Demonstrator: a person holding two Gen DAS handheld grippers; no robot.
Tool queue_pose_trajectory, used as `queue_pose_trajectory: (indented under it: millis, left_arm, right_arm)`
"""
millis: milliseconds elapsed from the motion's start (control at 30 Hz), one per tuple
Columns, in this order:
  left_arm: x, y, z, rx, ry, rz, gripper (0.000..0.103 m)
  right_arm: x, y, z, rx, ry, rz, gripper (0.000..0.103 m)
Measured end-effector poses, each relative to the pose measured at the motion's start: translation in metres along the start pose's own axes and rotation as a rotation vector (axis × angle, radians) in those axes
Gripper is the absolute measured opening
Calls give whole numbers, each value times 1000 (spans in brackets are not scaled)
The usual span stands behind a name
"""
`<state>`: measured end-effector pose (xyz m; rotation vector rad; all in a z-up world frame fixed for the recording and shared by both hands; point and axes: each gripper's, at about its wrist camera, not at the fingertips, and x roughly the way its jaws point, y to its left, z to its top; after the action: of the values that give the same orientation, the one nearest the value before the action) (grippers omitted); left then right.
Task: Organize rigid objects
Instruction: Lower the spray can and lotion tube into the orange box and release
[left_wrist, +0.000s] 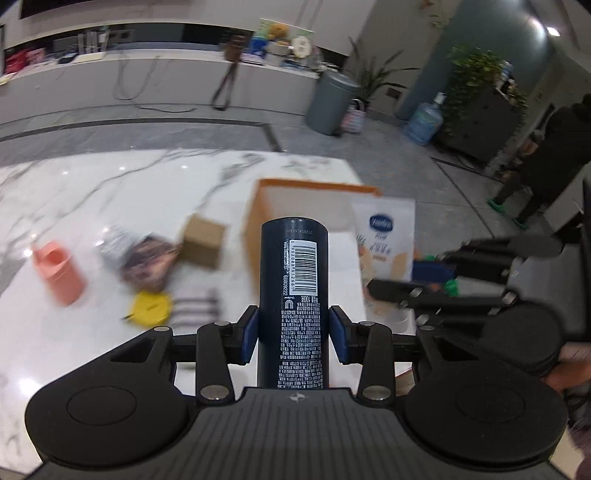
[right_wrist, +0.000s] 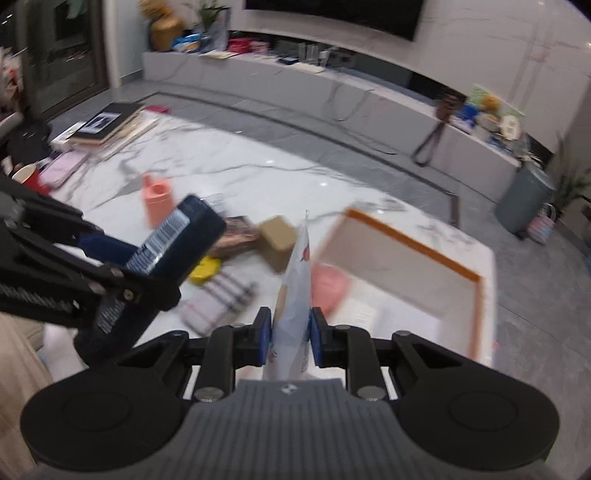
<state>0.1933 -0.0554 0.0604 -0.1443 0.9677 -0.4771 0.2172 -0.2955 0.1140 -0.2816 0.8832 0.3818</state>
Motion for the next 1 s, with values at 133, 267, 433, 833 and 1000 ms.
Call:
queue_pose_trajectory:
  millis: [133,267,433,833,1000]
  left_arm:
    - [40,-41,29,1,51,-44,45]
    - [96,-64,49,-17,131,-49,45]
    - [154,-71,58,-40,194,-27,45]
    - [237,-50,86,-164,235,11,45]
    - [263,-46,97,-186,261,14,45]
  right_arm:
    - [7,-36,-16,30,27,-38,21]
    - [28,-65,-29,76,70,-47,21]
    - [61,-92,-34,117,82,-38,21]
    - [129,-139,-19,103,59,-14,22]
    - [147,-145,-13,52,56,7,21]
